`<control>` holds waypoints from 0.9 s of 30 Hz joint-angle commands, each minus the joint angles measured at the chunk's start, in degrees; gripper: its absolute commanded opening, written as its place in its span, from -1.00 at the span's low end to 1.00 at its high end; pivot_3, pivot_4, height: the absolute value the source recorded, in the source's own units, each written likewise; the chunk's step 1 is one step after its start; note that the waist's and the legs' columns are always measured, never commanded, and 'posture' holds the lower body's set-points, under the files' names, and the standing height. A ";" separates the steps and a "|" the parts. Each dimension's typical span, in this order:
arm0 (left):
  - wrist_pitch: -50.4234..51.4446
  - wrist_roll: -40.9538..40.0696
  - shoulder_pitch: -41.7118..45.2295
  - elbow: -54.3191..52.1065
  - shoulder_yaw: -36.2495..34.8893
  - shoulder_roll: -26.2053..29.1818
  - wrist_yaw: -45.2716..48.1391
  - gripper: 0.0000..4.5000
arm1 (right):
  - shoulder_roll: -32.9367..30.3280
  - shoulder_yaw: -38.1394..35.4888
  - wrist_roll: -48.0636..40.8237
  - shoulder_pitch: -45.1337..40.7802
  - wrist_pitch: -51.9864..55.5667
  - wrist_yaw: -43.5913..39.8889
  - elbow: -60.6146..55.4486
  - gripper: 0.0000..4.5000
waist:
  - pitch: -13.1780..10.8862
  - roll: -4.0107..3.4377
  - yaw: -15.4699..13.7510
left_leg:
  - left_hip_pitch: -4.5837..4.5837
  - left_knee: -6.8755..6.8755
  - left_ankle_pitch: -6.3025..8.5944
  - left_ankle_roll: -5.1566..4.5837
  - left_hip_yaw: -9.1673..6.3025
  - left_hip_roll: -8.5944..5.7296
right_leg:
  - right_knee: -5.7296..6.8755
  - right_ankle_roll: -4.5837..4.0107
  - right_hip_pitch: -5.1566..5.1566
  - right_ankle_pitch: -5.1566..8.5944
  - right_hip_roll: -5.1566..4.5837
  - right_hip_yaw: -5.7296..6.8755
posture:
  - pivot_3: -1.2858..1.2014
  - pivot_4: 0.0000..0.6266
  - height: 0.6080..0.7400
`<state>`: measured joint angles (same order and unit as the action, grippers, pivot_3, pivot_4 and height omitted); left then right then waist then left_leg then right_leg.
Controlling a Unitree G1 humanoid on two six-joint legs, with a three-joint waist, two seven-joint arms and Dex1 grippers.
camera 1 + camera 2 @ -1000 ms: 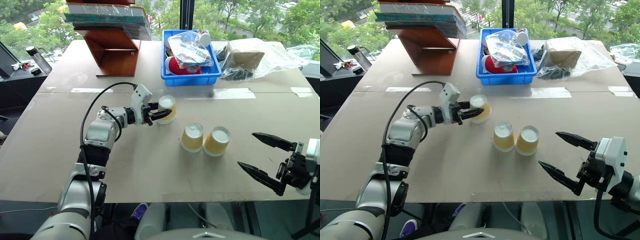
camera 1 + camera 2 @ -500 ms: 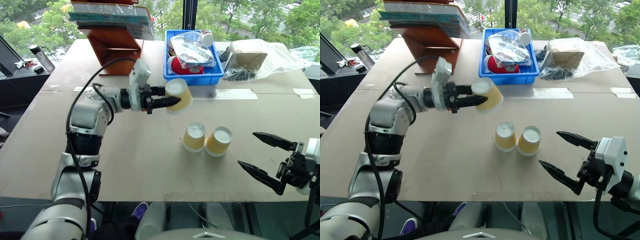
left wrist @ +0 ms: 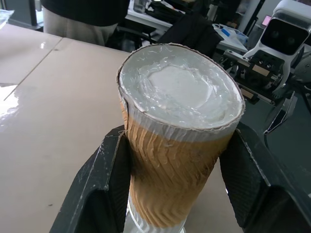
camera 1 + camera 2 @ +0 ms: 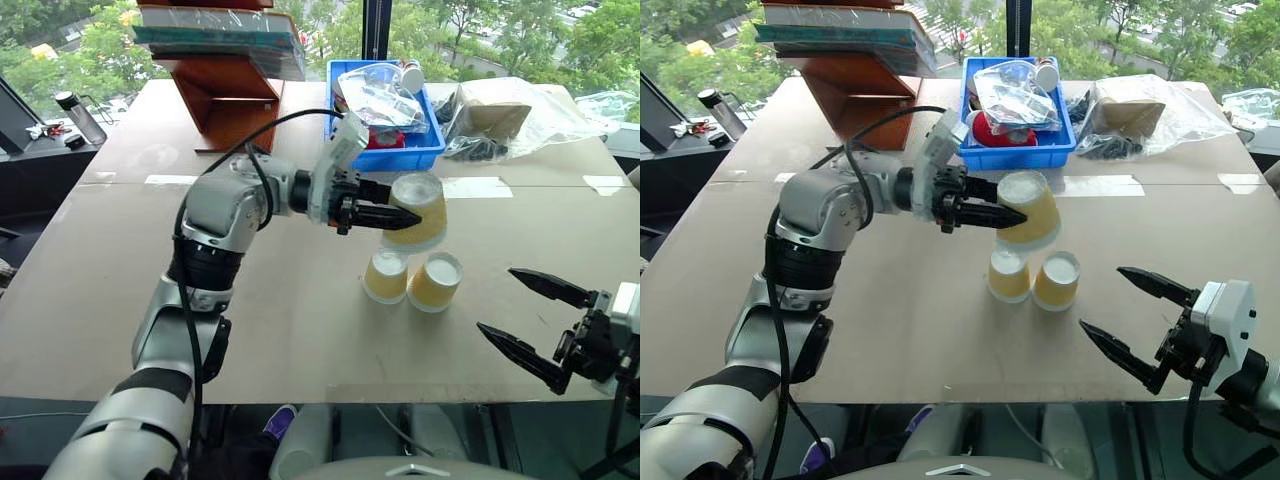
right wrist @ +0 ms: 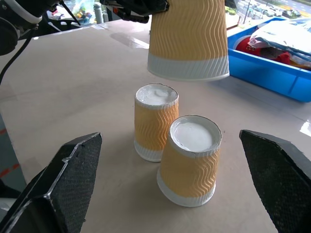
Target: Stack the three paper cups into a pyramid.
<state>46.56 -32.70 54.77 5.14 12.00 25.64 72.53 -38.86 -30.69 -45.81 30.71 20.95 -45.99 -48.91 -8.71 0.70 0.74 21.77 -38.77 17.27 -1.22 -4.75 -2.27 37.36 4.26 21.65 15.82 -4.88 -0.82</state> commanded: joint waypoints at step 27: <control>-9.41 4.38 -3.25 -1.82 1.57 -1.96 4.25 0.98 | 2.24 -4.38 1.35 3.35 -3.90 -0.39 0.14 1.00 | 0.00 0.00 -0.03 | -0.01 -0.06 0.00 -0.01 0.03 0.00 | 0.08 0.02 -0.01 0.01 0.00 -0.05 | 0.03 -0.52 1.00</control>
<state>35.79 -25.82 51.05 6.91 16.12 22.68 76.04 -36.62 -34.31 -44.07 33.94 18.02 -46.12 -47.56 -8.71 0.70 0.71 21.76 -38.83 17.27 -1.23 -4.72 -2.27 37.44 4.28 21.65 15.83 -4.88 -0.87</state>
